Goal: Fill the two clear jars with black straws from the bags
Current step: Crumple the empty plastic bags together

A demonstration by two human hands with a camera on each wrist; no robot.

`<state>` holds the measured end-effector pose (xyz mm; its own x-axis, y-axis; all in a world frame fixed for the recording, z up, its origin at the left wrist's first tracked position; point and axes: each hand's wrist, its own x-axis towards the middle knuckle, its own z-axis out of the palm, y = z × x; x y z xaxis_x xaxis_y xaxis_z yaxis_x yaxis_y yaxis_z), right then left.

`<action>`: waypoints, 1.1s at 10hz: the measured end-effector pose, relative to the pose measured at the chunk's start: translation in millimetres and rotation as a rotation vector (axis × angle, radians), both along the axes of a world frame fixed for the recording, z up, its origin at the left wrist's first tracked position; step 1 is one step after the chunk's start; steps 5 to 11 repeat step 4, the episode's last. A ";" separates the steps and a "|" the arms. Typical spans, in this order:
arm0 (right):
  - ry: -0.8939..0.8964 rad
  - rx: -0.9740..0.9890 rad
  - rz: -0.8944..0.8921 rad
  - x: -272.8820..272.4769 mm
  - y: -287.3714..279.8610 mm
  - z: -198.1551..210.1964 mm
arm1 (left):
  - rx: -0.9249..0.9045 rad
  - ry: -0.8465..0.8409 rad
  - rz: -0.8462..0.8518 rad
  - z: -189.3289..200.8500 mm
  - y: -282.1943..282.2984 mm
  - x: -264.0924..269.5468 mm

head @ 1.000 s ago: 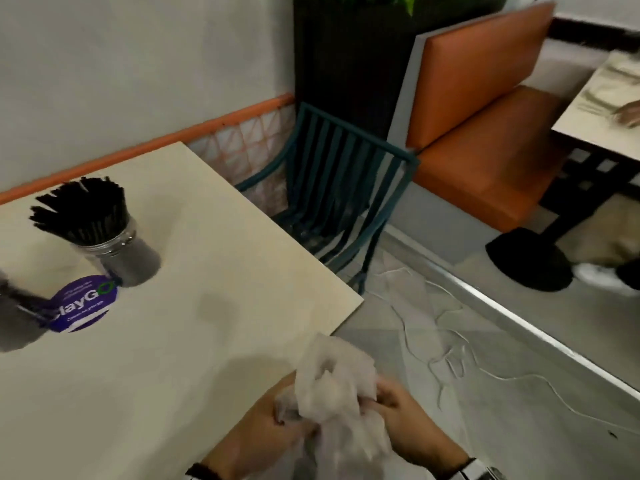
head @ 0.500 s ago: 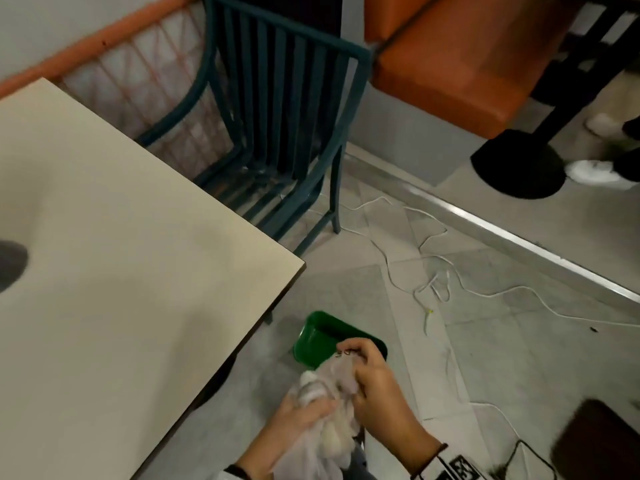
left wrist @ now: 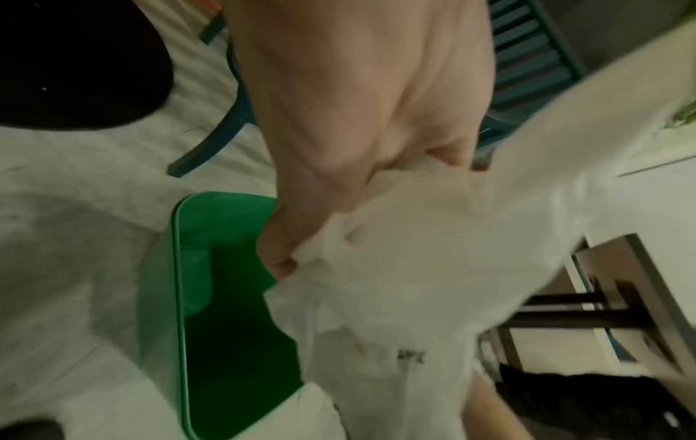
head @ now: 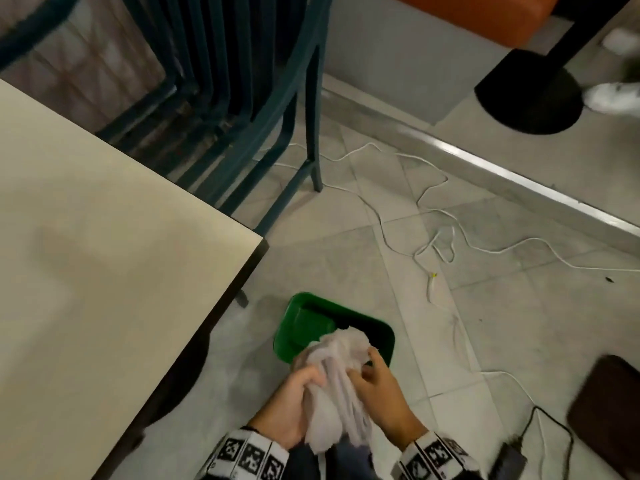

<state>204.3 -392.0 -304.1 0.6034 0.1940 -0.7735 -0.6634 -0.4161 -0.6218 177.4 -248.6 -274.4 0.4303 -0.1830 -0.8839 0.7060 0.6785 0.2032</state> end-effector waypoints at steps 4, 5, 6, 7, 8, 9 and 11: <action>0.214 -0.230 -0.026 32.5 -13.9 -187.8 | 0.921 0.096 -0.701 -157.4 -4.5 59.6; 0.214 -0.230 -0.026 32.5 -13.9 -187.8 | 0.921 0.096 -0.701 -157.4 -4.5 59.6; 0.214 -0.230 -0.026 32.5 -13.9 -187.8 | 0.921 0.096 -0.701 -157.4 -4.5 59.6; 0.214 -0.230 -0.026 32.5 -13.9 -187.8 | 0.921 0.096 -0.701 -157.4 -4.5 59.6; 0.214 -0.230 -0.026 32.5 -13.9 -187.8 | 0.921 0.096 -0.701 -157.4 -4.5 59.6; 0.214 -0.230 -0.026 32.5 -13.9 -187.8 | 0.921 0.096 -0.701 -157.4 -4.5 59.6; 0.214 -0.230 -0.026 32.5 -13.9 -187.8 | 0.921 0.096 -0.701 -157.4 -4.5 59.6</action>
